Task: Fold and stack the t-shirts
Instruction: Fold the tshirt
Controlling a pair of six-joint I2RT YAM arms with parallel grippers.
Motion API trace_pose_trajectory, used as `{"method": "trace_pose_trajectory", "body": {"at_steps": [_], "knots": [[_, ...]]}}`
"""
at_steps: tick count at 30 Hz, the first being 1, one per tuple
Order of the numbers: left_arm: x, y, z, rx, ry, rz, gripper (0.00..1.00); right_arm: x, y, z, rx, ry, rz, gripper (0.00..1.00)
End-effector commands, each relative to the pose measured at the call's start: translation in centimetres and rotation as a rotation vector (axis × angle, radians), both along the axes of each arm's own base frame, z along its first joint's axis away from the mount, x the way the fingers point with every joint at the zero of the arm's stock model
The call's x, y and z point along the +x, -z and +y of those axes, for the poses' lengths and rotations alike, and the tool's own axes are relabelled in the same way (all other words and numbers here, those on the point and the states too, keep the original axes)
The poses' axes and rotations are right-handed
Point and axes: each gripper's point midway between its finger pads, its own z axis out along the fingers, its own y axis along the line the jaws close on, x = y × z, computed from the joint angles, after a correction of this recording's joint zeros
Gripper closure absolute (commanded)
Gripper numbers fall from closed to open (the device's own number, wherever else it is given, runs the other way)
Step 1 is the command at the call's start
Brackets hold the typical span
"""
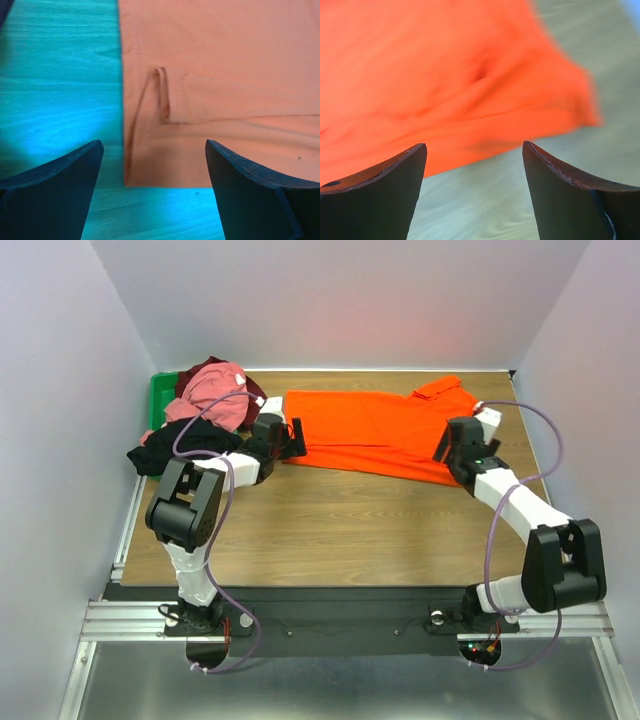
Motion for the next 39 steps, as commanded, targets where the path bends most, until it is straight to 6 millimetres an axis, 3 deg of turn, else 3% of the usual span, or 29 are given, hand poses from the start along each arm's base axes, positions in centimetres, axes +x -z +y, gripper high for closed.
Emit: {"method": "trace_pose_trajectory", "body": {"at_steps": [1, 9, 12, 18, 26, 32, 35, 39], "knots": [[1.8, -3.0, -0.4, 0.023, -0.022, -0.092, 0.07, 3.9, -1.4, 6.1, 0.103, -0.210, -0.112, 0.17], [2.8, -3.4, -0.5, 0.045, -0.057, -0.110, 0.12, 7.8, 0.1, 11.1, 0.206, -0.417, -0.181, 0.18], [2.9, -3.1, -0.7, 0.038, -0.056, -0.107, 0.13, 8.3, 1.2, 13.4, 0.228, -0.488, -0.159, 0.18], [2.6, -2.4, -1.0, 0.033, -0.047, -0.096, 0.13, 8.7, 4.5, 16.1, 0.196, -0.538, -0.083, 0.18], [2.8, -2.0, -1.1, 0.037, -0.044, -0.092, 0.17, 7.0, 9.6, 16.6, 0.169, -0.537, 0.067, 0.18], [3.0, -1.8, -1.6, 0.030, -0.036, -0.087, 0.29, 4.6, 12.6, 16.5, 0.162, -0.527, 0.157, 0.18], [2.7, -1.4, -1.5, 0.037, -0.042, -0.080, 0.29, 3.9, 13.7, 16.3, 0.160, -0.521, 0.185, 0.18], [2.0, -1.3, -1.8, 0.047, -0.044, -0.079, 0.29, 3.7, 13.1, 16.8, 0.154, -0.542, 0.178, 0.18]]}}
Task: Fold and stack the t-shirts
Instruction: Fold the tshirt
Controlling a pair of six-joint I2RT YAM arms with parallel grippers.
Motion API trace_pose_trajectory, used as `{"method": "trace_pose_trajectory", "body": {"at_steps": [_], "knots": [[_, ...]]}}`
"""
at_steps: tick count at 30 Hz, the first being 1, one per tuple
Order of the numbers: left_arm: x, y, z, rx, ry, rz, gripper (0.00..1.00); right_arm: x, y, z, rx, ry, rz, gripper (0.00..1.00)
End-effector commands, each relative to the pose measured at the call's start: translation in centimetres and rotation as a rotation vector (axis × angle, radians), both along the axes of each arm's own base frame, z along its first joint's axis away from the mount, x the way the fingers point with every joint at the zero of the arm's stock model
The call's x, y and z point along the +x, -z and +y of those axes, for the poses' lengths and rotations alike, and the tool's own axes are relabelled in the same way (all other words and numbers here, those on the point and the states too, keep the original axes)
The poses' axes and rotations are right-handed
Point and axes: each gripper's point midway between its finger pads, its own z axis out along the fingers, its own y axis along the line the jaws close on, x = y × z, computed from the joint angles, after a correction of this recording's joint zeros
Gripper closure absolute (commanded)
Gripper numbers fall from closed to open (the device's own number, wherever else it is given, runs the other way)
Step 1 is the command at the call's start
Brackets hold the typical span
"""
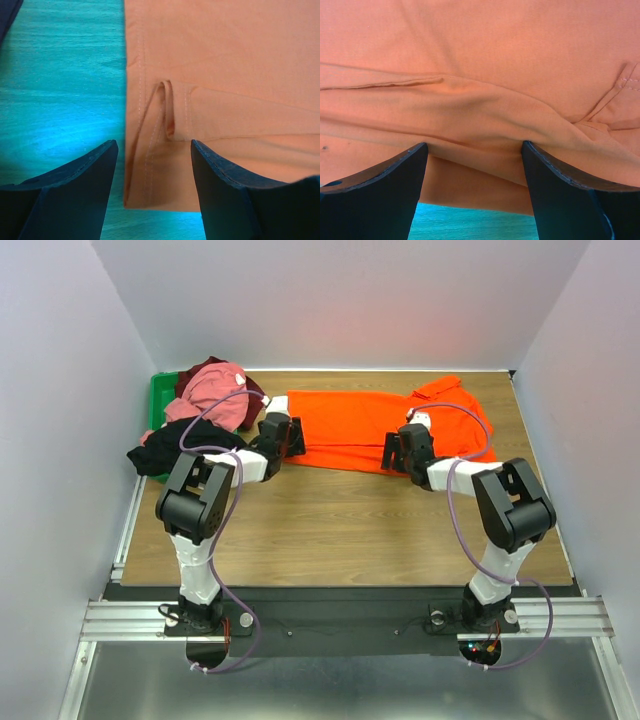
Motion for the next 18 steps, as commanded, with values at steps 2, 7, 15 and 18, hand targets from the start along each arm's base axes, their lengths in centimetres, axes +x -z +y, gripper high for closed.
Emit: {"method": "trace_pose_trajectory", "body": {"at_steps": [2, 7, 15, 18], "knots": [[0.5, -2.7, -0.8, -0.005, -0.019, -0.079, 0.29, -3.1, 3.2, -0.2, -0.038, -0.012, 0.110, 0.18], [0.6, -3.1, -0.4, 0.015, -0.034, -0.093, 0.29, -4.0, 3.0, 0.1, -0.034, -0.024, 0.111, 0.18], [1.0, -4.0, -0.5, 0.007, -0.041, -0.112, 0.29, -5.8, 2.8, 0.8, -0.034, -0.049, 0.112, 0.18], [0.9, -4.3, -0.3, 0.008, -0.053, -0.116, 0.29, -5.6, 2.8, 1.0, -0.049, -0.052, 0.111, 0.19]]}}
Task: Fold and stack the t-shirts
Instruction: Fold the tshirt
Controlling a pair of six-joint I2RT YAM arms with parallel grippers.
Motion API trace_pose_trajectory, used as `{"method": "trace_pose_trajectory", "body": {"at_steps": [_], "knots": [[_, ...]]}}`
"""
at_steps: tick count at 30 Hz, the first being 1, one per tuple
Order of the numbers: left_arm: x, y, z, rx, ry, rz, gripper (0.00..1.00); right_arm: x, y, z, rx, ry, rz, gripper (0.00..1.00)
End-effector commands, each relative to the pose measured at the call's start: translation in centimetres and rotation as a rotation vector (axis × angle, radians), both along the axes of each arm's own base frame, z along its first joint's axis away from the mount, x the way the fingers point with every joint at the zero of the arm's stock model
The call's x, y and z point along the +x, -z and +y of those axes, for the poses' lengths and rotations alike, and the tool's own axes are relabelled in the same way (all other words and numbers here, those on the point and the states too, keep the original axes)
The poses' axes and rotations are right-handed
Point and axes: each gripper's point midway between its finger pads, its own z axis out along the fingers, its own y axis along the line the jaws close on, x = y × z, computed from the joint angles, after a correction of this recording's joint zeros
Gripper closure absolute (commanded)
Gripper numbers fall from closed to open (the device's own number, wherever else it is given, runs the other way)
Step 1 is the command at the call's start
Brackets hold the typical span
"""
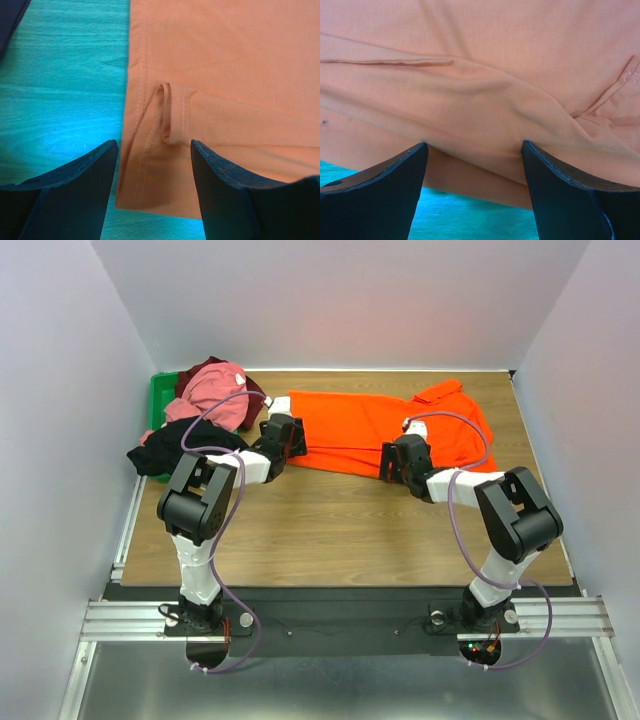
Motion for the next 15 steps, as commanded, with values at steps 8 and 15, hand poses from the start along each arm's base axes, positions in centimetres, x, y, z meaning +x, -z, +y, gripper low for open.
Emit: {"method": "trace_pose_trajectory", "body": {"at_steps": [8, 15], "knots": [[0.9, -6.0, -0.8, -0.039, 0.001, -0.163, 0.33, -2.0, 2.4, 0.0, -0.064, 0.007, 0.095, 0.18], [1.5, -5.1, -2.3, -0.035, 0.056, -0.148, 0.36, -1.7, 1.9, 1.3, -0.092, -0.009, 0.067, 0.18]]}}
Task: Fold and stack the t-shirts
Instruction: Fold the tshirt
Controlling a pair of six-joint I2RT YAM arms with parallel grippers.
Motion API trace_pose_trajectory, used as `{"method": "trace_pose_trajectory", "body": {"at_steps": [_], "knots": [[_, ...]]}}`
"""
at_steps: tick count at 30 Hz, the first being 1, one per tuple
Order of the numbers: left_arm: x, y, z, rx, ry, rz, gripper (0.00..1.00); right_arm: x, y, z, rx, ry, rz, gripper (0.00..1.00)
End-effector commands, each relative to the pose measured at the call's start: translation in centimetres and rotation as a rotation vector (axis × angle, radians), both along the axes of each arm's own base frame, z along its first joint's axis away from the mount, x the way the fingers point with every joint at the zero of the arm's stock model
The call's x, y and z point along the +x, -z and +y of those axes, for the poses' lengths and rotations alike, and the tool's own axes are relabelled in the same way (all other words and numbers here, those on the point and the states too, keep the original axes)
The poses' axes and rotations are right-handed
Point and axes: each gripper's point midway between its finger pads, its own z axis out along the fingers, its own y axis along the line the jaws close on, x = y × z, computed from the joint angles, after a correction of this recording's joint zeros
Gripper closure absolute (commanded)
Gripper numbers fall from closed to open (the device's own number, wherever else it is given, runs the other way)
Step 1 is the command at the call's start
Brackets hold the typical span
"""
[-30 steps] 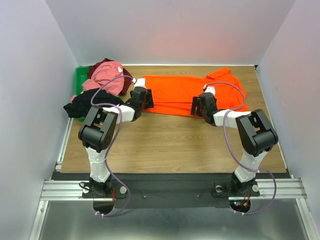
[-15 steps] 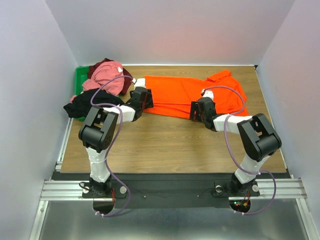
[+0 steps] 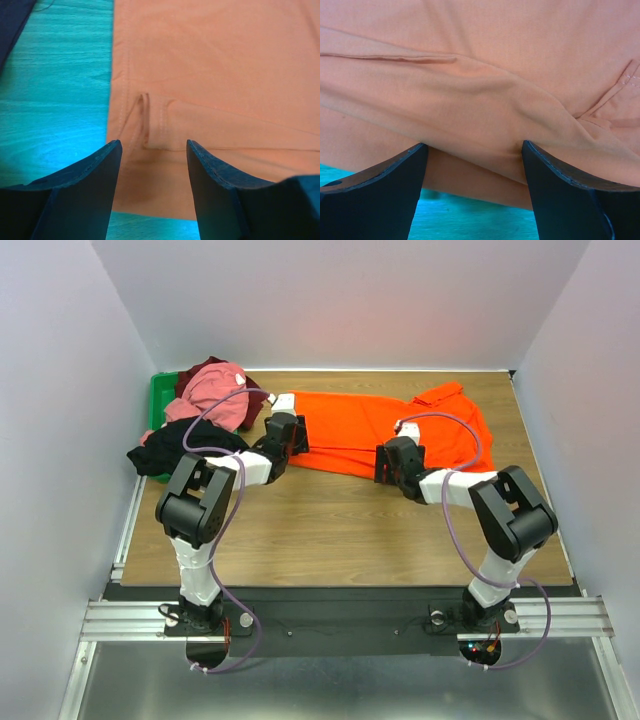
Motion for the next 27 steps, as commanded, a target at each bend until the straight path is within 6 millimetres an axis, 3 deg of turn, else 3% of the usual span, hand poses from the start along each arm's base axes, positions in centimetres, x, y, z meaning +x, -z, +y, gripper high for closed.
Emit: {"method": "trace_pose_trajectory", "body": {"at_steps": [1, 16, 22, 25, 27], "knots": [[1.3, -2.9, -1.3, -0.025, 0.031, -0.084, 0.37, -1.4, 1.7, 0.9, -0.043, -0.023, 0.071, 0.18], [2.4, -0.4, -0.5, 0.034, -0.038, -0.030, 0.40, -1.5, 1.9, 0.5, -0.061, -0.010, 0.075, 0.18], [2.7, 0.2, -0.5, 0.041, -0.040, -0.021, 0.47, -1.5, 1.9, 0.5, -0.062, -0.007, 0.073, 0.18], [2.8, 0.4, -0.6, 0.046, -0.038, -0.018, 0.60, -1.5, 2.0, 0.5, -0.063, -0.005, 0.075, 0.18], [2.9, 0.6, -0.7, 0.050, -0.034, -0.013, 0.76, -1.5, 2.0, 0.5, -0.064, -0.006, 0.075, 0.18]]}}
